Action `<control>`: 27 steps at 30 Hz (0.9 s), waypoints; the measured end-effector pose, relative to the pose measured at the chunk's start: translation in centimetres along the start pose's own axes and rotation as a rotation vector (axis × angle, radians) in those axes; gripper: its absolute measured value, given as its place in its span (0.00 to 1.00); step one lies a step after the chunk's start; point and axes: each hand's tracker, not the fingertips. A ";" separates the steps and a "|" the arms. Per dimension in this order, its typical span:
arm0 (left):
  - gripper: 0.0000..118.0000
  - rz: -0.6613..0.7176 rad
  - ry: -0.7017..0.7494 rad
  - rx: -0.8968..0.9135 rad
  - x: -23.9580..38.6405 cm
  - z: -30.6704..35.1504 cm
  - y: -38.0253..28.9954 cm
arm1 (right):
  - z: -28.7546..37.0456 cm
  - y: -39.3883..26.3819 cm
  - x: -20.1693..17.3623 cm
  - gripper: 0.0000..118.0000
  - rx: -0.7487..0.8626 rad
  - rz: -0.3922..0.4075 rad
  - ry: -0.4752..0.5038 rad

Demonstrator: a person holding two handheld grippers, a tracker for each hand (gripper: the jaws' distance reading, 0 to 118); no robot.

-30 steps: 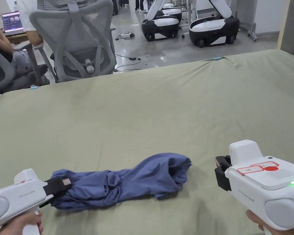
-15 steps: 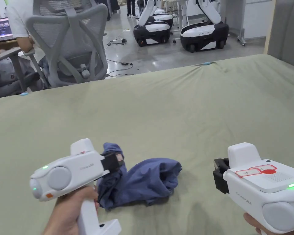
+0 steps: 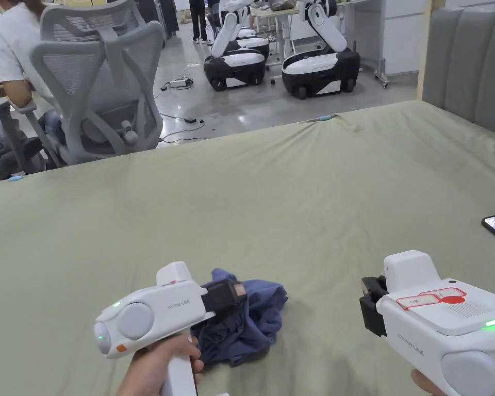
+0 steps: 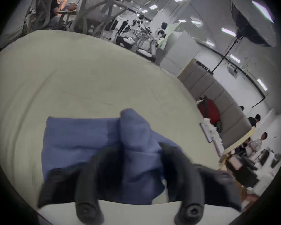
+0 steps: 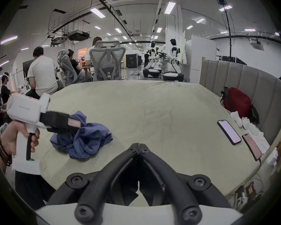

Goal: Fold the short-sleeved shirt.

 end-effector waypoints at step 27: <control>0.00 0.003 -0.127 0.025 -4.4 0.6 2.2 | -1.0 0.0 -2.3 0.00 -0.019 0.035 0.064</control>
